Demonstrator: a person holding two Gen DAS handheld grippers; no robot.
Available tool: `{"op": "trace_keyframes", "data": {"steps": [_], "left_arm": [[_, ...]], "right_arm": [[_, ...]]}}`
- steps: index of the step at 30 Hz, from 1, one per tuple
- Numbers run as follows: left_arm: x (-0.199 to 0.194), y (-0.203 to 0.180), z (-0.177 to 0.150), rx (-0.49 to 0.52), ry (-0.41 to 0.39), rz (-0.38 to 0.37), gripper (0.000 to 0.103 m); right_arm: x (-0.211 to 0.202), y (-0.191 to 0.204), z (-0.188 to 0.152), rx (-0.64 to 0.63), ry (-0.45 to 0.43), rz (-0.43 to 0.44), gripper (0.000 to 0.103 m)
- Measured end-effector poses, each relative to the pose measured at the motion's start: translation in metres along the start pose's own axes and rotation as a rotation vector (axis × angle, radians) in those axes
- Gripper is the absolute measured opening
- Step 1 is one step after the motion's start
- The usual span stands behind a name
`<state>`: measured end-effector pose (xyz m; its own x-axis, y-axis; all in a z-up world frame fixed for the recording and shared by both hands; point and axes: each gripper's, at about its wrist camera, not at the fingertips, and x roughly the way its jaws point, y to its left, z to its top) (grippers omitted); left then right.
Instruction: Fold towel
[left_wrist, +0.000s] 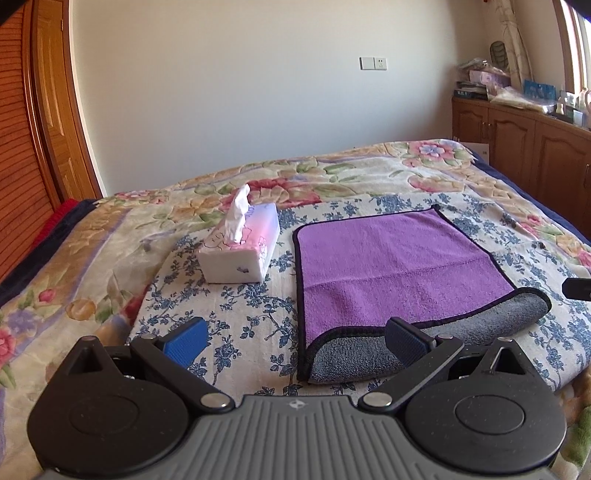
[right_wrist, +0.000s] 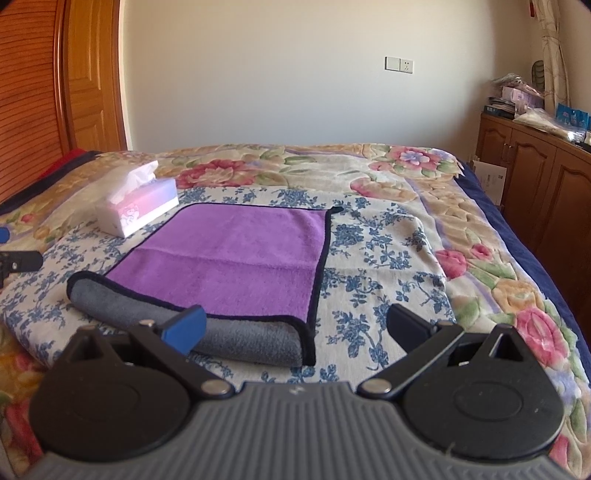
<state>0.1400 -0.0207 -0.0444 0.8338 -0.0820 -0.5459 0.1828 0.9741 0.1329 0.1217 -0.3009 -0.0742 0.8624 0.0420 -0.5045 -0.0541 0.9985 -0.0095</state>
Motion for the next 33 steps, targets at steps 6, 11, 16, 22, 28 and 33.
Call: {"op": "trace_keyframes", "data": {"steps": [6, 11, 16, 22, 28, 33], "left_arm": [[0.016, 0.003, 0.000, -0.007, 0.026, -0.010, 0.101], [0.029, 0.006, 0.001, -0.008, 0.048, -0.034, 0.096], [0.039, 0.005, 0.001, -0.004, 0.066, -0.060, 0.092], [0.051, 0.002, -0.001, 0.014, 0.094, -0.080, 0.079], [0.061, 0.003, -0.003, 0.007, 0.119, -0.100, 0.067], [0.069, 0.008, -0.006, -0.020, 0.155, -0.110, 0.057]], "right_arm": [[0.014, -0.003, 0.003, -0.003, 0.006, 0.005, 0.103], [0.027, -0.005, 0.006, 0.001, 0.015, 0.013, 0.103], [0.037, -0.008, 0.007, 0.017, 0.029, 0.020, 0.103], [0.047, -0.009, 0.007, 0.018, 0.055, 0.029, 0.103], [0.058, -0.011, 0.006, 0.013, 0.081, 0.037, 0.103], [0.064, -0.012, 0.003, 0.016, 0.103, 0.048, 0.103]]}}
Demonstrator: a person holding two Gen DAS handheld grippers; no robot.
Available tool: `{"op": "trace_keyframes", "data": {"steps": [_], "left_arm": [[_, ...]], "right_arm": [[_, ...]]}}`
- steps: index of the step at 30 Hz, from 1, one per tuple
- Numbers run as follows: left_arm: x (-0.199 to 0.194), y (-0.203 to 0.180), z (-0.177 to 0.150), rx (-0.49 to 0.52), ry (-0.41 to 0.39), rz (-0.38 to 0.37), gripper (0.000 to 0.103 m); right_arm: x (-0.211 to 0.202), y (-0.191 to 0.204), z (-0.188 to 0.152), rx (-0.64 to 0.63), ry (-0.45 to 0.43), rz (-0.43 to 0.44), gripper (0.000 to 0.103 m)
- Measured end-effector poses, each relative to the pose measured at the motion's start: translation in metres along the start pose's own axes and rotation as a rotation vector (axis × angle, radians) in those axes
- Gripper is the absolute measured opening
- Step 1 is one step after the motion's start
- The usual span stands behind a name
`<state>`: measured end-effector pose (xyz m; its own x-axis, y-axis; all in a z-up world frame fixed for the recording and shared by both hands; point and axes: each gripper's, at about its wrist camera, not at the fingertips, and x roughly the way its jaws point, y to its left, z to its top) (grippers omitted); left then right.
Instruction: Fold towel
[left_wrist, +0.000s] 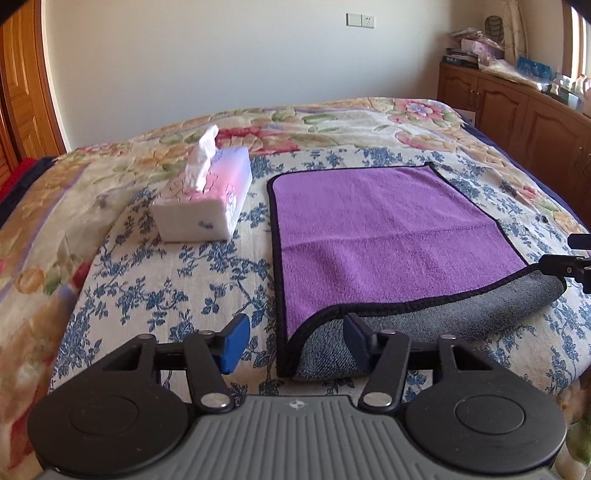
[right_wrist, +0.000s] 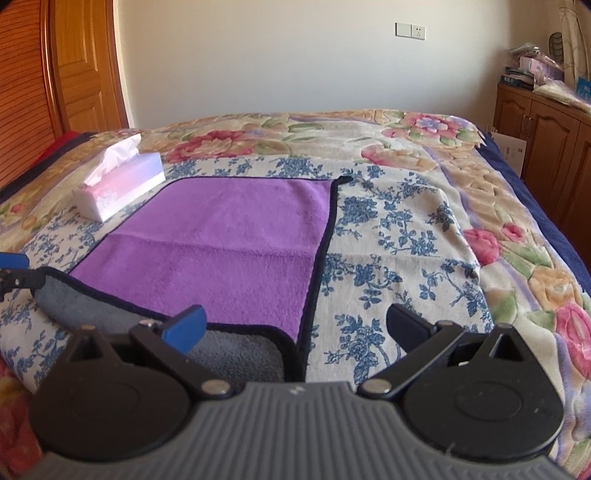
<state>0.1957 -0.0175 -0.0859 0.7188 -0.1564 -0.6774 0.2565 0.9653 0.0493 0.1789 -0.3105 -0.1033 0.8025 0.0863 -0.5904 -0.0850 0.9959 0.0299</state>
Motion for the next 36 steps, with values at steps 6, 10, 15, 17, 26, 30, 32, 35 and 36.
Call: {"op": "trace_keyframes", "data": {"steps": [6, 10, 15, 17, 26, 30, 32, 35, 36], "left_arm": [[0.004, -0.001, -0.003, -0.002, 0.027, -0.027, 0.045], [0.006, -0.001, -0.005, -0.002, 0.042, -0.047, 0.035], [0.007, -0.001, -0.006, -0.008, 0.047, -0.048, 0.028], [0.007, 0.000, -0.006, -0.009, 0.046, -0.046, 0.025], [0.008, 0.001, -0.007, -0.011, 0.047, -0.048, 0.016], [0.008, 0.002, -0.007, -0.013, 0.050, -0.049, 0.016], [0.009, 0.002, -0.007, -0.012, 0.049, -0.049, 0.016], [0.009, 0.003, -0.007, -0.013, 0.050, -0.049, 0.016], [0.009, 0.003, -0.007, -0.014, 0.050, -0.049, 0.016]], "right_arm": [[0.003, -0.001, 0.000, 0.013, 0.015, 0.024, 0.103], [0.004, -0.001, -0.001, 0.017, 0.028, 0.040, 0.103], [0.006, -0.001, -0.002, 0.024, 0.053, 0.064, 0.102], [0.007, -0.003, -0.002, 0.034, 0.066, 0.078, 0.095], [0.010, -0.003, -0.004, 0.054, 0.108, 0.114, 0.081], [0.010, -0.004, -0.003, 0.061, 0.123, 0.129, 0.076], [0.011, -0.005, -0.004, 0.065, 0.131, 0.136, 0.072], [0.012, -0.005, -0.004, 0.064, 0.142, 0.142, 0.063], [0.012, -0.005, -0.004, 0.063, 0.144, 0.144, 0.059]]}}
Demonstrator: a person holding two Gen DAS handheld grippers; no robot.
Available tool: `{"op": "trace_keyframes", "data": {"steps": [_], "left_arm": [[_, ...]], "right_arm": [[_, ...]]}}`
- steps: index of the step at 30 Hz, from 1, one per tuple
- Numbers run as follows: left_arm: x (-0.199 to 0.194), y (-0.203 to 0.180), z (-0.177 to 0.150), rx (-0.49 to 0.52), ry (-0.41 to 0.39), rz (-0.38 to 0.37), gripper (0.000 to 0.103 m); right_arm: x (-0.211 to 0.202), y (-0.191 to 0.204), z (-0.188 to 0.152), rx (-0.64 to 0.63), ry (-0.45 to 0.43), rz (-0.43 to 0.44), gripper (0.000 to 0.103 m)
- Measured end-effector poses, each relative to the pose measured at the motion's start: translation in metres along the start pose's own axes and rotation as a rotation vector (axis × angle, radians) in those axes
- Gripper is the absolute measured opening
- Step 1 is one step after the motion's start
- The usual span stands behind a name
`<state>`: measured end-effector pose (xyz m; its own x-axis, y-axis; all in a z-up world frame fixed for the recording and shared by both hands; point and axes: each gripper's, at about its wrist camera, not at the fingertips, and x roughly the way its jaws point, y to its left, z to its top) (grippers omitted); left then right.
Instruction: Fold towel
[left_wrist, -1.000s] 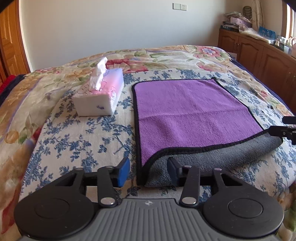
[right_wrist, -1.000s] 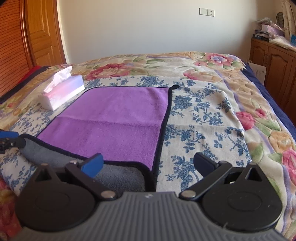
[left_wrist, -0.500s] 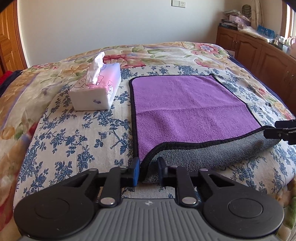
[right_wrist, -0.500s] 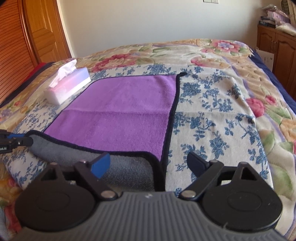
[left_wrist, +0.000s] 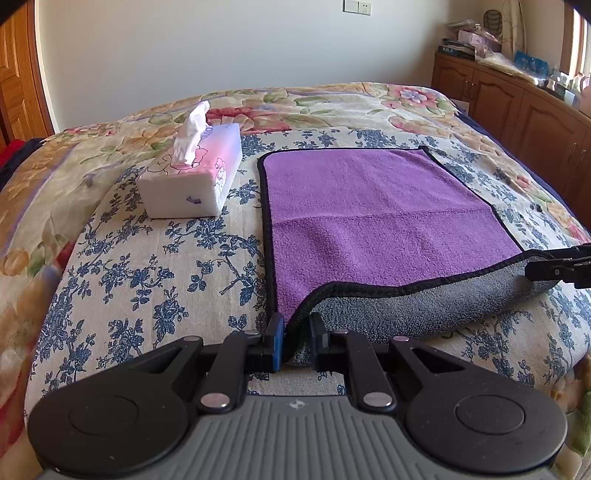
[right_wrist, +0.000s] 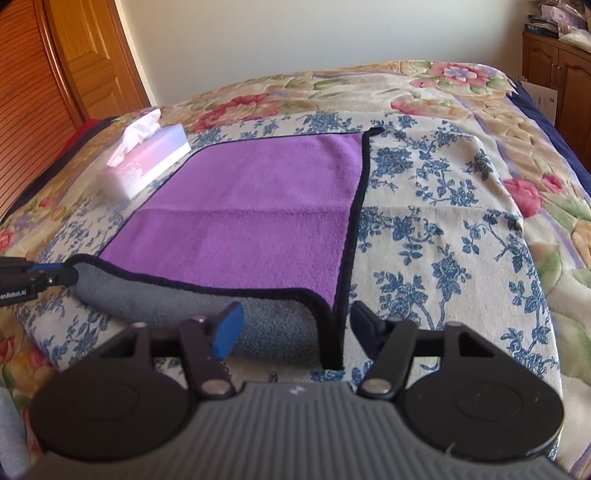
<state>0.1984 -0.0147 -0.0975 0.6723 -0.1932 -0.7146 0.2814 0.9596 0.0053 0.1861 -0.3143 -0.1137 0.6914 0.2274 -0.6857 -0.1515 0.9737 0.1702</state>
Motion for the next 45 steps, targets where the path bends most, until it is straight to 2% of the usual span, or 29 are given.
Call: {"op": "trace_keyframes", "data": {"steps": [5, 6, 13, 21, 39, 45], "left_arm": [[0.000, 0.000, 0.000, 0.003, -0.002, 0.001, 0.016], [0.001, 0.000, 0.000, 0.004, -0.003, 0.001, 0.016], [0.000, -0.001, 0.000, 0.008, -0.005, -0.010, 0.007], [-0.003, -0.001, 0.002, 0.001, -0.013, -0.024, 0.006], [-0.026, -0.003, 0.013, -0.022, -0.087, -0.045, 0.006], [-0.031, -0.007, 0.018, -0.023, -0.109, -0.045, 0.006]], "right_arm": [[0.000, 0.000, 0.000, -0.008, 0.008, 0.002, 0.042], [0.000, 0.000, 0.000, -0.010, 0.010, 0.001, 0.036], [-0.002, -0.002, 0.001, -0.015, 0.010, -0.015, 0.011], [-0.005, 0.000, 0.002, -0.028, -0.001, -0.006, 0.005], [-0.018, 0.003, 0.011, -0.039, -0.073, 0.013, 0.004], [-0.025, 0.006, 0.017, -0.047, -0.124, 0.007, 0.004]]}}
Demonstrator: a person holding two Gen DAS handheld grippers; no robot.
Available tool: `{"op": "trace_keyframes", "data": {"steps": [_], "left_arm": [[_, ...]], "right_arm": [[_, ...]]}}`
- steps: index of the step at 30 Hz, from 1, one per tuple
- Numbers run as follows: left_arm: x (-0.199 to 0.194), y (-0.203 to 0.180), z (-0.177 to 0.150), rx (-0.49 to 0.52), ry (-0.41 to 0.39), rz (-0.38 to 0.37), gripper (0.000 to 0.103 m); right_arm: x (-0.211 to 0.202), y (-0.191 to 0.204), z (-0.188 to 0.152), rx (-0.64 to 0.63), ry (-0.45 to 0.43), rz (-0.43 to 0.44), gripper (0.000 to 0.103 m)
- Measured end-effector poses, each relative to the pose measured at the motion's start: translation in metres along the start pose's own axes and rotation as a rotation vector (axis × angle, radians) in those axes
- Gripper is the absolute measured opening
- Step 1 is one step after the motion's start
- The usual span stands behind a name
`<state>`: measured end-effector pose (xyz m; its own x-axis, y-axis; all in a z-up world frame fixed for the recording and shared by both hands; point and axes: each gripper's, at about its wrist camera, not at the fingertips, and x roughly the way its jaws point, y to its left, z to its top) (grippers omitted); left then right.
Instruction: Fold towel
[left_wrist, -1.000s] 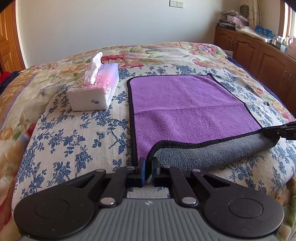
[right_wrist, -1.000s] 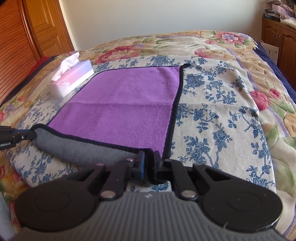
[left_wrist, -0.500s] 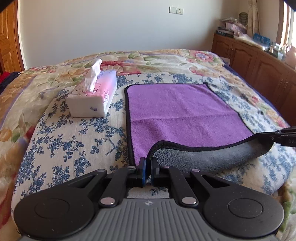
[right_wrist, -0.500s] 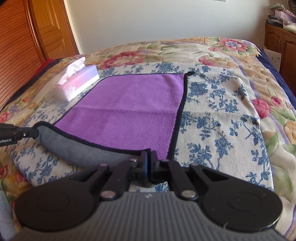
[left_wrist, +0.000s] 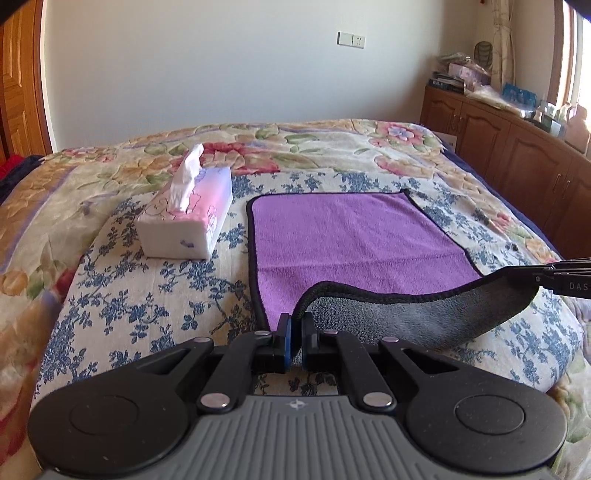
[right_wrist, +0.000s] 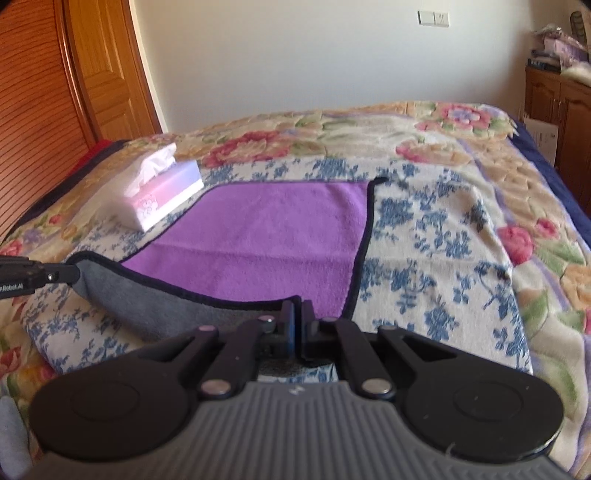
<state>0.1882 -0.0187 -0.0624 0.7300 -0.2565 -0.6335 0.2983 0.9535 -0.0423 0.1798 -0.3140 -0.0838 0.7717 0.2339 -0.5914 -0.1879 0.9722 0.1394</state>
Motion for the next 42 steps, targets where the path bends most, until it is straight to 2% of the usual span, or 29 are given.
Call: {"op": "trace_keyframes", "data": {"steps": [20, 42], "left_arm": [[0.010, 0.000, 0.038, 0.011, -0.043, 0.017, 0.005], [0.062, 0.009, 0.092, 0.050, -0.051, 0.019, 0.005]], "right_arm": [[0.009, -0.007, 0.038, -0.052, -0.086, 0.002, 0.004], [0.054, -0.028, 0.086, -0.088, -0.114, -0.003, 0.004]]}}
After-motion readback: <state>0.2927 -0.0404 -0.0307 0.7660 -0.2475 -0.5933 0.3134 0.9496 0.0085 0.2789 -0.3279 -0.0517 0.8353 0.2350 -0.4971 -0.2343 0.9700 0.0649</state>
